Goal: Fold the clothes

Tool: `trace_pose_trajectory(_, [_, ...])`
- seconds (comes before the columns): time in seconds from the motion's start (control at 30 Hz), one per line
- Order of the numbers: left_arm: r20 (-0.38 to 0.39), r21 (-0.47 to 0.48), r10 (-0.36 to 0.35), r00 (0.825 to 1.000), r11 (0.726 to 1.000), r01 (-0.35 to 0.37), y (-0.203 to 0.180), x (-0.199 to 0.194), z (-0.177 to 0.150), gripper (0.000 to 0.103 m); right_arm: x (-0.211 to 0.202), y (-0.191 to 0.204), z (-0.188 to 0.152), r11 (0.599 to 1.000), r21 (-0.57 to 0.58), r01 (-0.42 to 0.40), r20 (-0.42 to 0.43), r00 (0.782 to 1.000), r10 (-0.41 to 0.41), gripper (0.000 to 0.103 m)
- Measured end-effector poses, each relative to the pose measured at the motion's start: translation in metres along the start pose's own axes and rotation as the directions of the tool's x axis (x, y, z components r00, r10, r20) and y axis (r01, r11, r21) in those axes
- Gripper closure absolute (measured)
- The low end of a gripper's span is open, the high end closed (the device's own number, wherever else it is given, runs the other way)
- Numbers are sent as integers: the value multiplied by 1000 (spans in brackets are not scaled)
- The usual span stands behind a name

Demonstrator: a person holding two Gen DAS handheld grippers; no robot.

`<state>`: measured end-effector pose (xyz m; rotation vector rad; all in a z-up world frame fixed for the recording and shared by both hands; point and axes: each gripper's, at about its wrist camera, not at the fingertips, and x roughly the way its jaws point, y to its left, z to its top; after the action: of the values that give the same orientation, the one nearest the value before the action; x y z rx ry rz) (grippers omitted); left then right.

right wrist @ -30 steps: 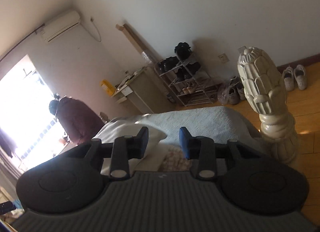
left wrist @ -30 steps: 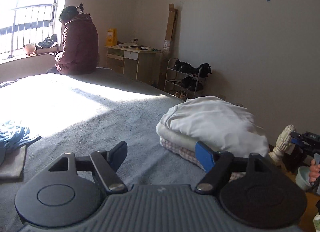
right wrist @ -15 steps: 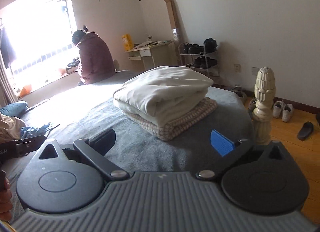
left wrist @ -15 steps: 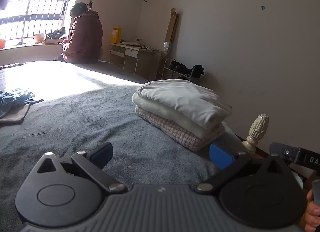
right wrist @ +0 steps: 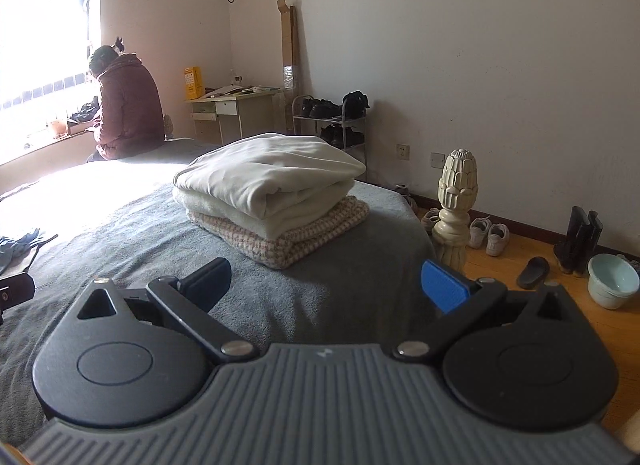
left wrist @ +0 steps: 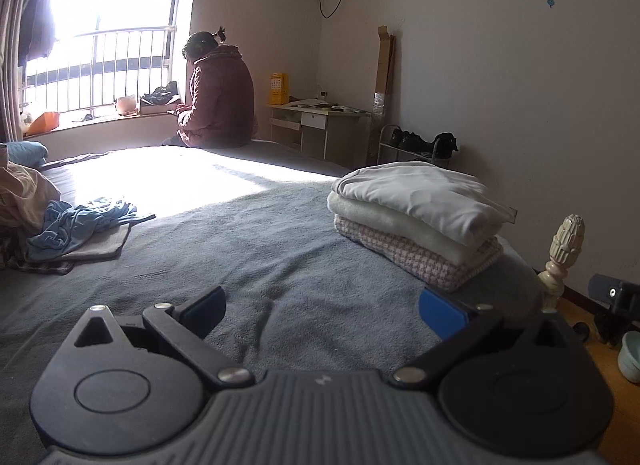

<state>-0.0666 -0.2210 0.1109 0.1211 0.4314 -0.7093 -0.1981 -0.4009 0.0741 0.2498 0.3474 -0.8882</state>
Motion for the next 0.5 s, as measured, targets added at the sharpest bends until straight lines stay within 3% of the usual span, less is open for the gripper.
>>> trace_pose_trajectory(0.17, [31,22,45,999,999,-45,3,-6,-2,0,-2,13,-1,999,-25,28,1,1000,-28,1])
trace_pose_trajectory(0.5, [15,40,100,995,994,-101,12,1,4,0,4,38,1,998,-60,24,-19,1000,-25,1])
